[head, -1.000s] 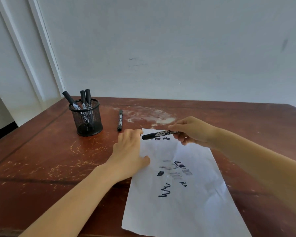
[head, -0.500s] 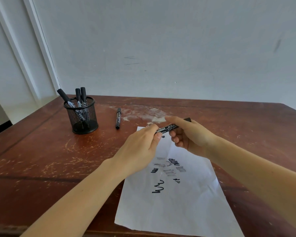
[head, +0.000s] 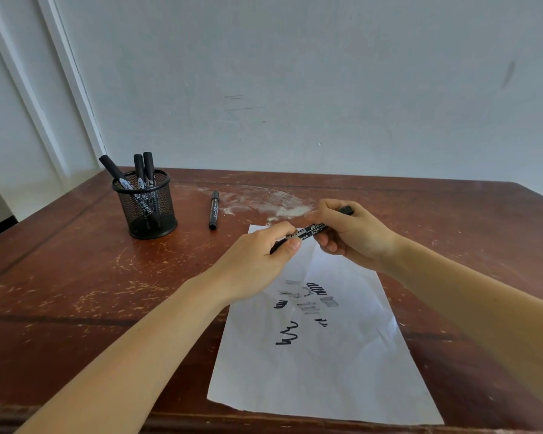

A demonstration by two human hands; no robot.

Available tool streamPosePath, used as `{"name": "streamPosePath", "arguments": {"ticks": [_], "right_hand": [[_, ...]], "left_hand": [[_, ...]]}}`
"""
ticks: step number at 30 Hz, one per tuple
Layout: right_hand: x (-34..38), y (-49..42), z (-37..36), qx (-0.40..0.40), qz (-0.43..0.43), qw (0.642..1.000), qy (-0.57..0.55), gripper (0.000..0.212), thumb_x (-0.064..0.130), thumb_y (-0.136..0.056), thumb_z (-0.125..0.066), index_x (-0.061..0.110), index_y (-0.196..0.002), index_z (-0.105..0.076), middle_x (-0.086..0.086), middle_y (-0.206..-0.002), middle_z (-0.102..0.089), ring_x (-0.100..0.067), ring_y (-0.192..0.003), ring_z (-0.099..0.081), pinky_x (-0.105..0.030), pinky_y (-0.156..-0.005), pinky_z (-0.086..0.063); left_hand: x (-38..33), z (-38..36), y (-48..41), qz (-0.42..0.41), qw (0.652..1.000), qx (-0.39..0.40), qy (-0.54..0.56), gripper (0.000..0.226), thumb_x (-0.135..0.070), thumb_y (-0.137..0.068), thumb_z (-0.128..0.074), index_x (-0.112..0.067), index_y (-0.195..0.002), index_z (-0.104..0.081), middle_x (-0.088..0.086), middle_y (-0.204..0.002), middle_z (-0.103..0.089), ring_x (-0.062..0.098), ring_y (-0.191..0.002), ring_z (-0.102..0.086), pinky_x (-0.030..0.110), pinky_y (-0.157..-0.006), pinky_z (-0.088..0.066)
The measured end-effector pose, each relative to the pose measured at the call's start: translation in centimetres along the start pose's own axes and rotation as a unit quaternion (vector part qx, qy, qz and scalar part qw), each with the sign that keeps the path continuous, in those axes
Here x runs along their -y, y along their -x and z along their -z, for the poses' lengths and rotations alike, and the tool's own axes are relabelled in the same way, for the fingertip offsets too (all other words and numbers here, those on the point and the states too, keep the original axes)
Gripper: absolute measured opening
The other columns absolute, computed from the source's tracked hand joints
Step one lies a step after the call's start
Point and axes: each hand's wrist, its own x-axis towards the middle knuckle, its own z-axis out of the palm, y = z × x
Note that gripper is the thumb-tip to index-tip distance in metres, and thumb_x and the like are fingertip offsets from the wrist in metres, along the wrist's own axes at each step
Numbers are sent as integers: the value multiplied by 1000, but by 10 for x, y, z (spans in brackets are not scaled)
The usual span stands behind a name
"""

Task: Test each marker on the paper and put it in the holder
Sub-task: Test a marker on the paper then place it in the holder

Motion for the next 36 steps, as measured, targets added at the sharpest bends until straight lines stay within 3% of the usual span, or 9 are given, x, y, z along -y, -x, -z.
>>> {"name": "streamPosePath", "arguments": {"ticks": [3,5,7,9,13,16,20,27,36], "right_hand": [[1,0,1,-2,3,1000,16,39,10,-93,-56,12,-55,-49,-6,-50,-51,-16,-43,-41,-23,-43,-30],[3,0,3,-17,-4,1000,12,25,11,-93,-56,6,-69,-53,-6,-51,-50,-16,-43,-42,-23,-42,-33],[3,-5,8,-67,-13,998,-14,19,11,-92,-55,5,-74,-55,-5,-51,-48,-17,-45,-40,-23,-41,-34],[2,-10,16,-141,-32,987,-71,21,12,-90,-57,8,-69,-57,-4,-50,-47,-18,-48,-36,-22,-40,-33],[-11,-13,18,-141,-83,980,-117,26,26,-96,-51,8,-90,-69,-6,-62,-64,-17,-51,-59,-23,-46,-48],[-19,-15,10,-115,-95,984,-103,24,26,-95,-55,8,-96,-71,-9,-74,-71,-20,-64,-69,-26,-54,-55],[-26,-21,-6,-126,-58,989,-56,6,8,-85,-67,3,-84,-70,-8,-65,-64,-21,-59,-61,-26,-55,-50],[-42,-22,-22,-160,-32,987,14,21,16,-86,-65,3,-70,-61,-6,-56,-58,-22,-51,-46,-29,-46,-39],[-43,-21,-23,-165,-32,984,59,23,19,-88,-64,-2,-79,-66,-9,-63,-62,-22,-50,-48,-27,-46,-43]], "left_hand": [[2,3,1,16,999,29,10,24,-47,-95,-40,-38,-114,-51,-7,-67,-51,7,-52,-44,24,-53,-34],[4,8,3,48,997,52,18,42,-50,-92,-44,-43,-133,-34,-6,-84,-56,9,-67,-50,27,-63,-40],[8,14,6,89,994,58,28,53,-39,-95,-46,-34,-142,-22,-8,-79,-46,6,-65,-44,23,-58,-34],[15,20,8,120,992,38,16,51,-26,-99,-38,-21,-146,-19,-5,-93,-49,8,-76,-49,21,-62,-34],[26,22,16,115,993,-29,2,43,-20,-99,-40,-12,-141,-34,-3,-110,-62,3,-89,-59,17,-70,-45],[32,17,20,114,992,-52,-2,43,-31,-94,-52,-14,-133,-43,-3,-123,-61,12,-109,-59,22,-82,-43],[36,15,23,83,994,-63,-42,27,-31,-93,-54,-17,-117,-57,-4,-119,-65,11,-112,-59,20,-77,-44],[50,15,27,97,987,-70,-105,23,-37,-92,-52,-25,-110,-57,-5,-111,-68,19,-109,-58,52,-94,-44],[55,13,25,120,981,-83,-126,24,-41,-93,-50,-30,-114,-55,-9,-117,-67,16,-115,-53,44,-98,-34]]}}
